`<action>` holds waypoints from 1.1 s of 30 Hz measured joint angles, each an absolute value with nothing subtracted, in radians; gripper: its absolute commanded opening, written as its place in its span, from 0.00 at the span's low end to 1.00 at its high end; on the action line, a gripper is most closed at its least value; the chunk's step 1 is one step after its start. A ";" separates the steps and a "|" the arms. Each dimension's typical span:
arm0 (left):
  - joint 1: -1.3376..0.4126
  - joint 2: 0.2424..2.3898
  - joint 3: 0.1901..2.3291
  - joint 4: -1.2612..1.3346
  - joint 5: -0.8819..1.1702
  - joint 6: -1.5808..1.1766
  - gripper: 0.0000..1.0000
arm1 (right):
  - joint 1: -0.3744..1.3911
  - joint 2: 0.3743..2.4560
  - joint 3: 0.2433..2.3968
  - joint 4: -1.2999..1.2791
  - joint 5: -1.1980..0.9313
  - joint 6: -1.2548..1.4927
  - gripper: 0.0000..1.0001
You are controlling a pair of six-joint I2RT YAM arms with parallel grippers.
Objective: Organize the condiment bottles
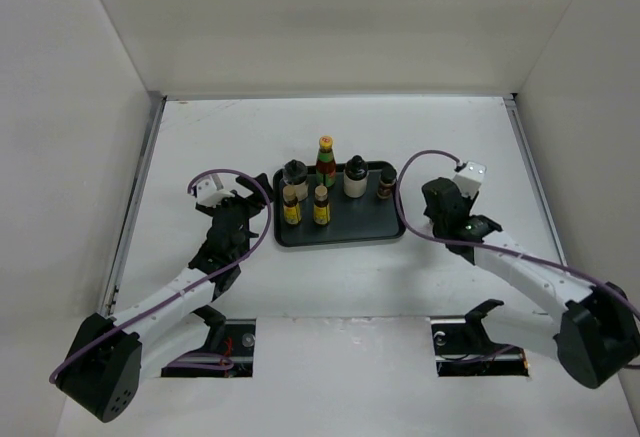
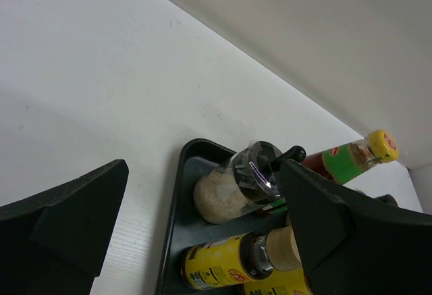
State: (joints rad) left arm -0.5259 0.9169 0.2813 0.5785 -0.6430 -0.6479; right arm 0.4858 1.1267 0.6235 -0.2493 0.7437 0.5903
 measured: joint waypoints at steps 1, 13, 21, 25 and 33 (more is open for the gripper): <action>-0.526 0.917 0.281 0.579 -0.643 -0.648 0.99 | 0.511 1.098 0.632 -0.270 0.753 0.589 0.36; -0.507 0.920 0.281 0.578 -0.643 -0.648 1.00 | 0.816 1.267 0.847 -0.176 0.668 0.548 0.40; -0.486 0.929 0.285 0.550 -0.615 -0.648 1.00 | 0.860 1.517 0.863 -0.060 0.627 0.481 0.44; -0.469 0.963 0.313 0.506 -0.590 -0.653 1.00 | 0.865 1.543 0.867 -0.024 0.628 0.471 0.68; -0.458 0.980 0.381 0.379 -0.569 -0.663 1.00 | 0.885 1.504 0.865 -0.017 0.629 0.447 1.00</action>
State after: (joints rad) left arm -0.4583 0.9802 0.3805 0.3786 -0.5690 -0.6628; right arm 0.8852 1.5036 0.8654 -0.0170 0.6289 0.4473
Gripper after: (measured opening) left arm 0.997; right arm 0.996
